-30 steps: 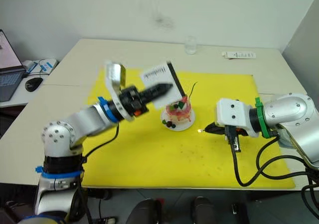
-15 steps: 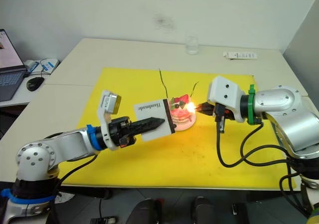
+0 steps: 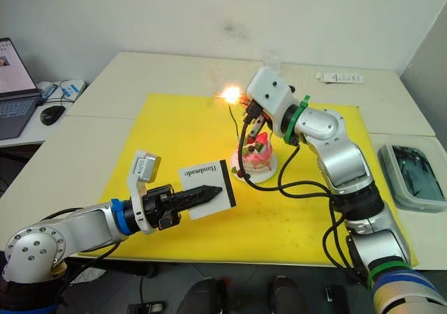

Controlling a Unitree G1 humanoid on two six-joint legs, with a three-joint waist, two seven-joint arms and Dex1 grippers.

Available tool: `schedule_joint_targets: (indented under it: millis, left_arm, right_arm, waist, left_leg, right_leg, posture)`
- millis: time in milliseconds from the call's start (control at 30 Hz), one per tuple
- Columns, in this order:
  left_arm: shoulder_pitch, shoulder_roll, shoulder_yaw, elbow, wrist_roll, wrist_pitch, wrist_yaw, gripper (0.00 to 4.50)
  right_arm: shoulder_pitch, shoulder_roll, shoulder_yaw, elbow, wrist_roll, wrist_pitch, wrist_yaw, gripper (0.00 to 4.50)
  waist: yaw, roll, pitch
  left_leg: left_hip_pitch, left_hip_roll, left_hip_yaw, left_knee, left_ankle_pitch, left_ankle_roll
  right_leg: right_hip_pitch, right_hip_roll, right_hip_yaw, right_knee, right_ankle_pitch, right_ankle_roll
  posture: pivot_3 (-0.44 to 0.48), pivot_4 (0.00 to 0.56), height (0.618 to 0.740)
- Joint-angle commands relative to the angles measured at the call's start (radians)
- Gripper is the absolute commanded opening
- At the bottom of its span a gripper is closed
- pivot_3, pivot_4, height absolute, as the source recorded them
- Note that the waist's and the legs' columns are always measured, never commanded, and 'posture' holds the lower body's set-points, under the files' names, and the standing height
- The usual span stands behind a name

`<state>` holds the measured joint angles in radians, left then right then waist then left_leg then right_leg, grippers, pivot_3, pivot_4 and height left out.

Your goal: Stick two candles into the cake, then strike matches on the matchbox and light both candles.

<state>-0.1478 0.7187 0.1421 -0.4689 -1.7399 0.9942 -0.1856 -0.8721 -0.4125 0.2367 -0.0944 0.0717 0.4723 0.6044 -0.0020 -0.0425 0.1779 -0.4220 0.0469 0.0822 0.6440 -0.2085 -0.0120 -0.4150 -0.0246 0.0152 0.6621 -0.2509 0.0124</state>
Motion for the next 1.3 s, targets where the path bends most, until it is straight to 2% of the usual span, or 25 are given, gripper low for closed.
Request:
schedule_joint_targets:
  millis: [33,467,1300]
  left_arm:
    - [0.009,0.001,0.004,-0.041,-0.011,-0.027,0.001,0.00]
    - [-0.002,-0.004,-0.033,-0.049,-0.014,-0.046,0.004,0.00]
    - [-0.025,0.009,-0.049,-0.027,0.000,-0.045,-0.007,0.00]
  right_arm:
    - [-0.026,0.007,-0.019,-0.002,-0.016,-0.041,-0.003,0.02]
    - [-0.034,0.041,0.007,0.030,-0.040,-0.063,0.022,0.02]
    - [-0.024,0.044,-0.009,-0.016,-0.042,-0.050,0.040,0.02]
  waist:
    - [0.000,0.000,0.000]
    - [-0.003,0.000,0.000]
    - [-0.003,0.000,0.000]
  left_leg:
    - [0.000,0.000,0.000,0.000,0.000,0.000]
    - [0.000,0.001,-0.001,-0.001,0.000,0.000]
    - [-0.003,0.001,0.000,-0.001,0.000,0.000]
  right_leg:
    - [0.000,0.000,0.000,0.000,0.000,0.000]
    - [-0.002,0.002,0.000,0.001,0.000,0.000]
    - [-0.005,0.002,0.000,0.002,0.000,0.000]
  posture:
    - [0.000,0.150,0.740]
    - [0.000,0.150,0.740]
    - [0.000,0.150,0.740]
